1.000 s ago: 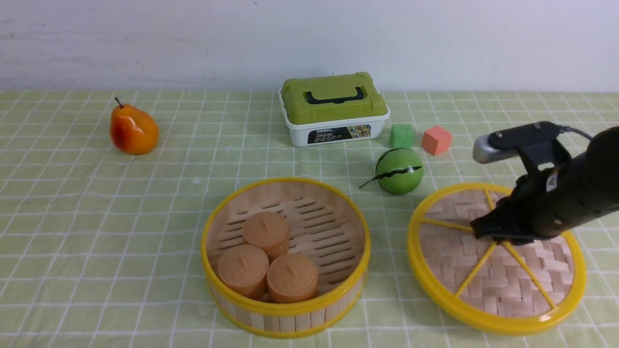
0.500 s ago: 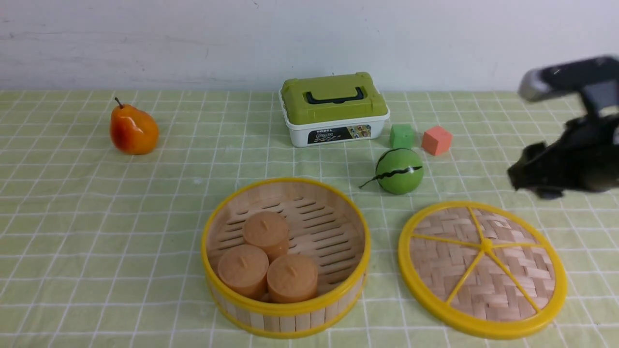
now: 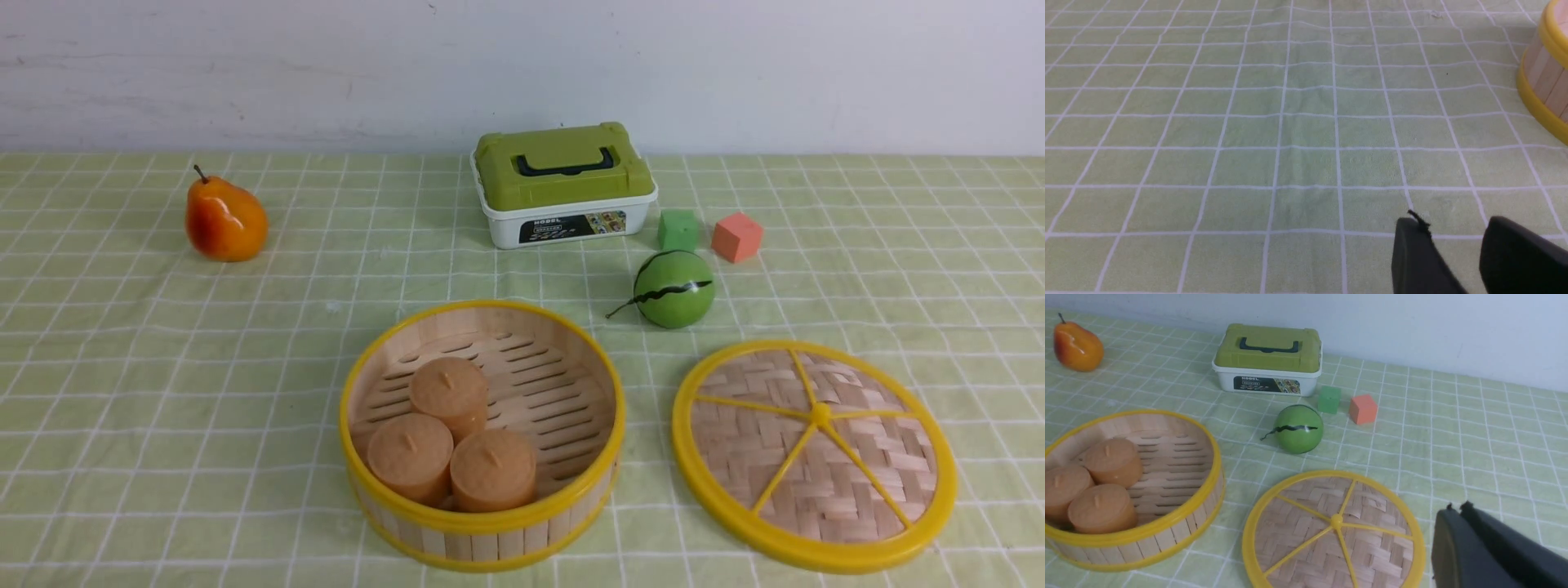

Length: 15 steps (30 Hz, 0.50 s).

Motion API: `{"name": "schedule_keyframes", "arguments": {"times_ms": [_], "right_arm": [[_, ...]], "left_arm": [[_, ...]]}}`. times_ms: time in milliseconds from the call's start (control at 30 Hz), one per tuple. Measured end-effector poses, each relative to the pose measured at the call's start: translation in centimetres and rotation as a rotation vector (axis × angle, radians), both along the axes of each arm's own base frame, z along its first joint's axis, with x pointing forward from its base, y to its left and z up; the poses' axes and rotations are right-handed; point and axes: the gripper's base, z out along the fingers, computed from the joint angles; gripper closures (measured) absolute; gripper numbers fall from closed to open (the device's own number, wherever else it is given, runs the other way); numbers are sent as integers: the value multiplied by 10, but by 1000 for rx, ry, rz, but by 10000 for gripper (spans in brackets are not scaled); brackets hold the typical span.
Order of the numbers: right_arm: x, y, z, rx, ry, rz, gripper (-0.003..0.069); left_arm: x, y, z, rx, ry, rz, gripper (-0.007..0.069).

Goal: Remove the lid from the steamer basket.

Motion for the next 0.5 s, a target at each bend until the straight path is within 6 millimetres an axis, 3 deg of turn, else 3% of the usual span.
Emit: {"name": "schedule_keyframes", "arguments": {"times_ms": [300,500], "right_arm": [[-10,-5,-32,-61,47,-20,684],[-11,-6,-40,-75,113,-26,679]], "left_arm": [[0,0,0,0,0,0,386],[0,0,0,0,0,0,386]]}}
